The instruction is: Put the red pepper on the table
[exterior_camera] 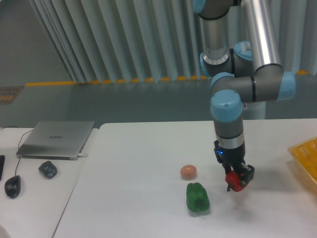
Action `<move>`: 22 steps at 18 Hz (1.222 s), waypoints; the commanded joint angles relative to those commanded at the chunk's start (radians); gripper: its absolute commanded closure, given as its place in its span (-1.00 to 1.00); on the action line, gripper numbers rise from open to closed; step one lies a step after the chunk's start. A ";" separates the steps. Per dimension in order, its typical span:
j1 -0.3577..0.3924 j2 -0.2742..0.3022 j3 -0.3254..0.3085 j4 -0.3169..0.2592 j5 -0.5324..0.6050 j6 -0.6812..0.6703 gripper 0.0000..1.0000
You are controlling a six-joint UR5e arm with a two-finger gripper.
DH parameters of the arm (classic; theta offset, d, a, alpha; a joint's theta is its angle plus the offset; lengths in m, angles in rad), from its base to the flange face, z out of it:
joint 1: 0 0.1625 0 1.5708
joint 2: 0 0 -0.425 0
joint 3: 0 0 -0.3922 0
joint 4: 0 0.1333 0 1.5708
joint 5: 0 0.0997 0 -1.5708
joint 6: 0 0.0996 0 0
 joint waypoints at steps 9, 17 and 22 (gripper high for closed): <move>-0.041 -0.032 -0.003 0.000 0.006 -0.023 -0.57; -0.040 -0.032 0.000 0.000 0.008 -0.023 -1.00; -0.034 -0.023 0.015 0.005 0.009 -0.011 -1.00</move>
